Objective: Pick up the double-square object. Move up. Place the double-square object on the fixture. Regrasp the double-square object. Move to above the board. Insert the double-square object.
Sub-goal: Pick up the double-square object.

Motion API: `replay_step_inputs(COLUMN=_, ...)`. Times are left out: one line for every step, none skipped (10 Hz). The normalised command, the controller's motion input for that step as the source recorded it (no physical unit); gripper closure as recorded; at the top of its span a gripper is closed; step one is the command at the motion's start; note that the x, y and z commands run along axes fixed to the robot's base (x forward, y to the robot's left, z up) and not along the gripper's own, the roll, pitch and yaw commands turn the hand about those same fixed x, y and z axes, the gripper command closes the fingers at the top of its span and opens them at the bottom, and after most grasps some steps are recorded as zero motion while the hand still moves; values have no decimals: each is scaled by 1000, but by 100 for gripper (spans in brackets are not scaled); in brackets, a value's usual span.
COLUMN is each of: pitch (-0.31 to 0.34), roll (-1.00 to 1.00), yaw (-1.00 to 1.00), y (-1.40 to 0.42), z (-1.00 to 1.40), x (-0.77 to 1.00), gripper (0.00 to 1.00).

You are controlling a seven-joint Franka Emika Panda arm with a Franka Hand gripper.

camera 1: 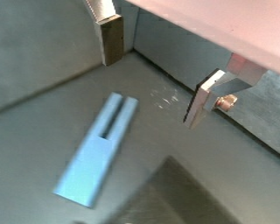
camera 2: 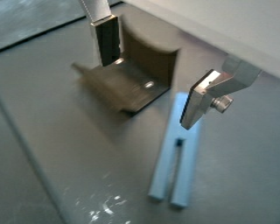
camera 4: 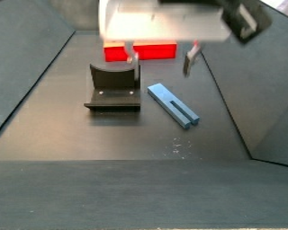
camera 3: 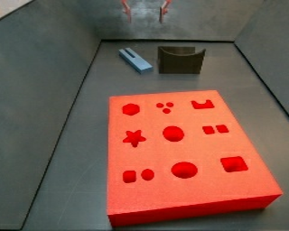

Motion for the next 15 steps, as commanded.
replay_step_inputs(pitch=-51, roll=-84, yaw=494, y=506, z=-943, x=0, gripper=0)
replay_step_inputs(pitch=0, roll=-51, yaw=440, y=131, z=-914, x=-326, gripper=0)
replay_step_inputs(pitch=0, roll=-26, yaw=371, y=-191, z=-974, x=-469, gripper=0)
replay_step_inputs(pitch=0, roll=0, yaw=246, y=-397, z=-774, x=-414, gripper=0)
replay_step_inputs(pitch=-3, roll=0, yaw=257, y=-366, z=-600, x=-389, gripper=0)
replay_step_inputs(pitch=-66, roll=0, yaw=214, y=-43, z=-494, x=-274, gripper=0)
replay_step_inputs(pitch=-53, roll=0, yaw=180, y=0, z=-449, x=-220, gripper=0)
replay_step_inputs(pitch=-27, roll=0, yaw=149, y=14, z=-391, x=-217, gripper=0)
replay_step_inputs(pitch=-53, roll=0, yaw=34, y=0, z=-280, x=-163, gripper=0)
replay_step_inputs(pitch=-70, roll=0, yaw=0, y=0, z=-177, x=-120, gripper=0)
replay_step_inputs(pitch=-43, roll=0, yaw=0, y=0, z=-166, x=-111, gripper=0)
replay_step_inputs(pitch=-6, roll=0, yaw=0, y=0, z=-283, x=-149, gripper=0)
replay_step_inputs(pitch=-24, roll=0, yaw=0, y=0, z=-320, x=-143, gripper=0)
replay_step_inputs(pitch=-59, roll=0, yaw=0, y=0, z=-254, x=-89, gripper=0)
replay_step_inputs(pitch=0, roll=16, yaw=-6, y=-103, z=0, x=-11, gripper=0)
